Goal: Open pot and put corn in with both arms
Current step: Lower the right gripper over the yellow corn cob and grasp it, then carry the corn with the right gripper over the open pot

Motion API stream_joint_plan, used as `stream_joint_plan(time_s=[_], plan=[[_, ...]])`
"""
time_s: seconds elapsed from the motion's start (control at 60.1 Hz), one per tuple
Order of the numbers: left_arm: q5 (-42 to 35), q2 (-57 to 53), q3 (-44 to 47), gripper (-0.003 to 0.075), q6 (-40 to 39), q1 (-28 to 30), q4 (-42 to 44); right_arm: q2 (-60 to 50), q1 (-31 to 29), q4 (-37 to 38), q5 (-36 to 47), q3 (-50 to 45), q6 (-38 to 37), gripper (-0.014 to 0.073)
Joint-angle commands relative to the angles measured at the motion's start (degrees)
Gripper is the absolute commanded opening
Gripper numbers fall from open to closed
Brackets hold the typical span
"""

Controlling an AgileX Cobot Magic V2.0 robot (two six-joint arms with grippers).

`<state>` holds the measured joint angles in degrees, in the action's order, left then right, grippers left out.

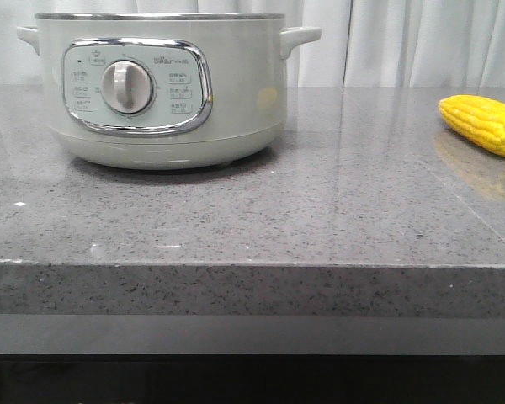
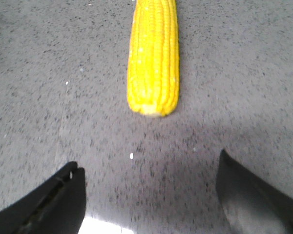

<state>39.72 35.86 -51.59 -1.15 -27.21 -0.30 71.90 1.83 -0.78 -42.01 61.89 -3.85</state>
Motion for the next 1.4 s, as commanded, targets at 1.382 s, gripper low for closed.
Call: stream_joint_plan(time_s=[1.382], plan=[[-8.0, -0.3, -2.1, 0.0259, -0.5, -0.1, -0.4, 26.9, 2.1, 0.8, -10.8, 36.2, 2.5, 0.0304]])
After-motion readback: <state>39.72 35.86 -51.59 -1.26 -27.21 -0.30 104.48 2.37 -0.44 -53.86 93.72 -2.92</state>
